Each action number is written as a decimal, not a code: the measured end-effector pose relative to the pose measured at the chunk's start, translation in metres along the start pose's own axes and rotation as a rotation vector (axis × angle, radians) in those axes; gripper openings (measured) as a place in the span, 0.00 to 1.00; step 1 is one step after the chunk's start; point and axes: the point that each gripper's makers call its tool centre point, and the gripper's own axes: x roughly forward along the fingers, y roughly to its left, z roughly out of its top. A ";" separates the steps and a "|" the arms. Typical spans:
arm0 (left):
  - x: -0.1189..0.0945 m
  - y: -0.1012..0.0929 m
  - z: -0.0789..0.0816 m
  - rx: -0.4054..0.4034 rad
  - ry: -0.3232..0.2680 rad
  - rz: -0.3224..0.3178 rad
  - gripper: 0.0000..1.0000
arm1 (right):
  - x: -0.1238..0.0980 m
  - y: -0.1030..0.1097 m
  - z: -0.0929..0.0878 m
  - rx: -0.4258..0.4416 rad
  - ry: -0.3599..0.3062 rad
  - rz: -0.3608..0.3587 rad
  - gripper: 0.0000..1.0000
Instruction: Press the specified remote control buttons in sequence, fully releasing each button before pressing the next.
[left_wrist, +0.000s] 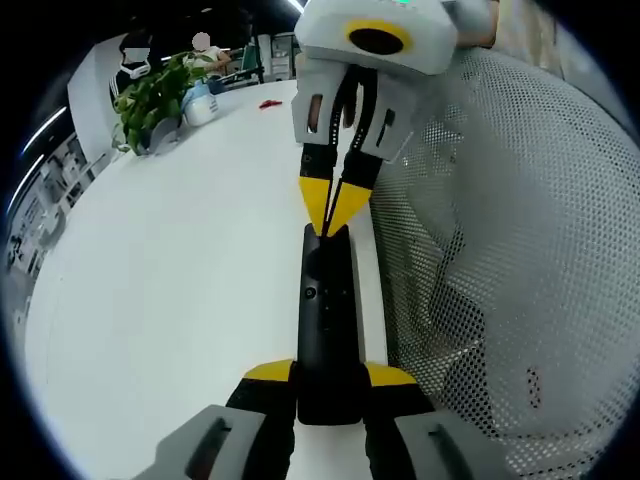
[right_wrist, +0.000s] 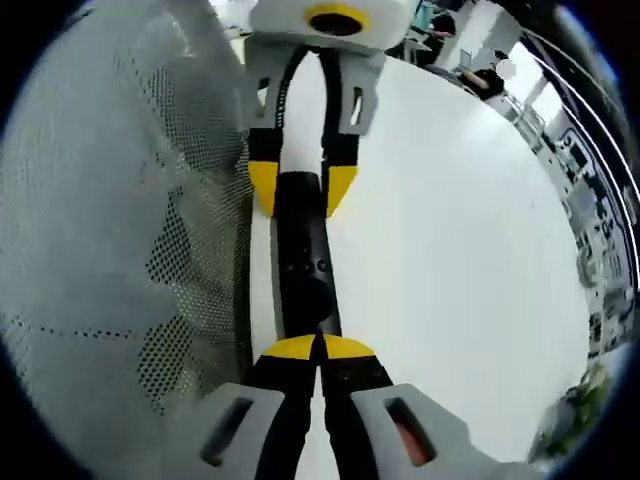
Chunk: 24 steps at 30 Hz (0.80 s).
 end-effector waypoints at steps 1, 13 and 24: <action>0.000 0.000 0.000 -0.001 -0.002 0.000 0.25 | 0.000 0.000 0.000 0.037 -0.012 0.008 0.00; 0.000 0.000 0.000 -0.004 -0.017 -0.001 0.25 | 0.003 0.008 0.015 0.117 -0.078 0.085 0.00; 0.000 0.000 0.000 -0.003 -0.022 -0.001 0.25 | 0.006 0.009 0.013 0.030 -0.034 0.042 0.00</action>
